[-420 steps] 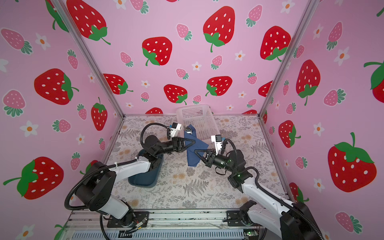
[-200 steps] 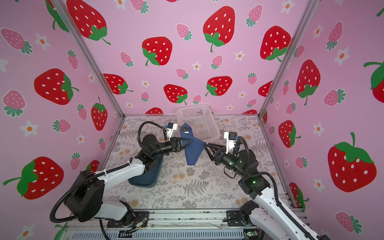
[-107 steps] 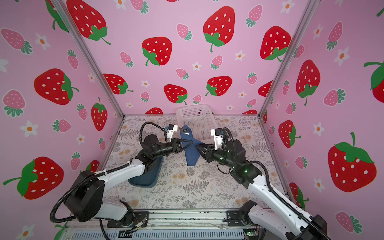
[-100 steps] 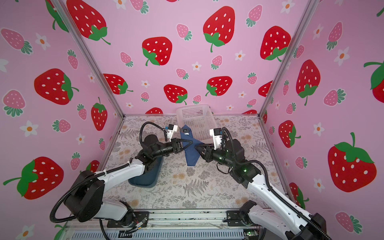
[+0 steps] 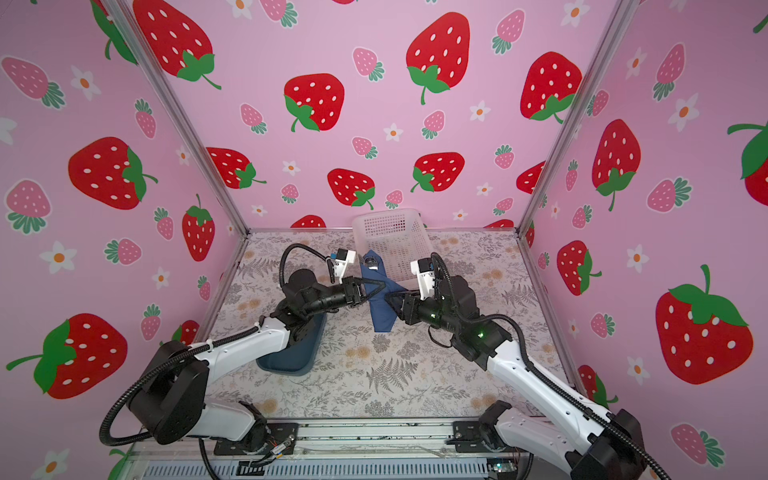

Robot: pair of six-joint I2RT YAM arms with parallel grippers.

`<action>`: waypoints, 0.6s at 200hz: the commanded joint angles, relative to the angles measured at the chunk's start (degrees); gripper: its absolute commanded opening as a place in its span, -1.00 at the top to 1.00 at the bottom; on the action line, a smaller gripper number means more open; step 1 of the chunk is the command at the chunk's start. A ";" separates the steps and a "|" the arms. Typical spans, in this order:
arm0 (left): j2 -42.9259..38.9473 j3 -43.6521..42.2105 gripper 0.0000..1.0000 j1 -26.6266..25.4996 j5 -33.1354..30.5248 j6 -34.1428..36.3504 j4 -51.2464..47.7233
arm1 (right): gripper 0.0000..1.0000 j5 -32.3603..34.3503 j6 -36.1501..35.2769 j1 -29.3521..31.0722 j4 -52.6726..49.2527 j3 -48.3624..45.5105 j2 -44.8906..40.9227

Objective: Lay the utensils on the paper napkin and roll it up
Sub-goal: 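Move the right gripper up along the bundle to regrip the napkin wrap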

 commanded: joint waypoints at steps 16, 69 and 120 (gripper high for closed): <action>-1.20 1.47 0.86 -0.05 1.66 0.27 2.51 | 0.21 -0.07 -0.37 0.29 0.94 1.64 0.74; -1.20 1.41 0.85 -0.01 1.99 0.00 2.60 | 0.11 -0.18 -0.46 0.27 1.98 1.73 1.67; -1.24 1.74 0.86 -0.05 1.95 -0.18 2.51 | 0.08 -4.45 -0.13 0.28 3.25 0.86 3.22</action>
